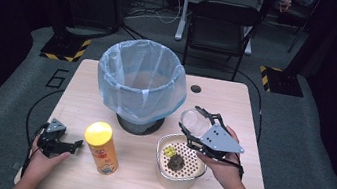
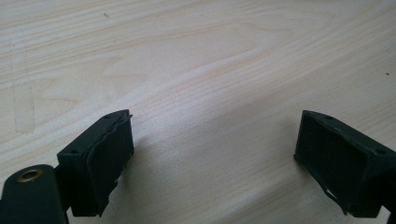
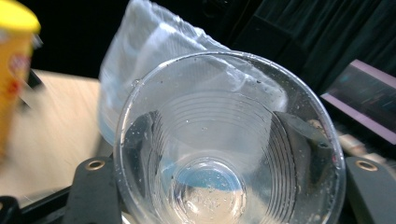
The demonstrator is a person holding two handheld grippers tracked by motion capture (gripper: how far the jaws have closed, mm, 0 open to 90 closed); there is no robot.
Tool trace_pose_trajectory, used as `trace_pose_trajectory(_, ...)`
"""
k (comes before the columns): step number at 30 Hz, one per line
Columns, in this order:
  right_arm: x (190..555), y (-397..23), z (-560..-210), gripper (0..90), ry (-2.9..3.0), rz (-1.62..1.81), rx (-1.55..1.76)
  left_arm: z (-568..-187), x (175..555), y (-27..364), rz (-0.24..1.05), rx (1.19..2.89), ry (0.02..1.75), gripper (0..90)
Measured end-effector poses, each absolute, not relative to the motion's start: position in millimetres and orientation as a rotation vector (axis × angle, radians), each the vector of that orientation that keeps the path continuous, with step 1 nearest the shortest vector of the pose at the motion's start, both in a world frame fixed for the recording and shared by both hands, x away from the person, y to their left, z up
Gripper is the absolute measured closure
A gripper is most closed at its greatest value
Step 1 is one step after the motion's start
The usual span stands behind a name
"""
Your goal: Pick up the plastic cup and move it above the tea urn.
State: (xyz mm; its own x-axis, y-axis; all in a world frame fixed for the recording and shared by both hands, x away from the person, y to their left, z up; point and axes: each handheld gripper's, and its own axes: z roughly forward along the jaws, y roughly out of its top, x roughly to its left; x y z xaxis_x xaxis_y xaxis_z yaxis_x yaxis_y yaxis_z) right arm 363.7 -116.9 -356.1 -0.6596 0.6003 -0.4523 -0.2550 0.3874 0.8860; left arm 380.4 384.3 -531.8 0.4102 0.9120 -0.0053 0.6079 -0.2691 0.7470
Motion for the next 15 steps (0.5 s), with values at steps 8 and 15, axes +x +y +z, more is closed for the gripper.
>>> trace_pose_trajectory(8,372.2,-123.8,-355.4,34.1,1.959,1.633,0.484,-531.8,380.4,384.2,0.571,1.987,1.289,11.2)
trace_pose_trajectory(15,379.4,-130.6,-358.5,34.2,2.007,1.722,0.592,-531.7,380.5,384.3,0.571,1.988,1.289,11.2)
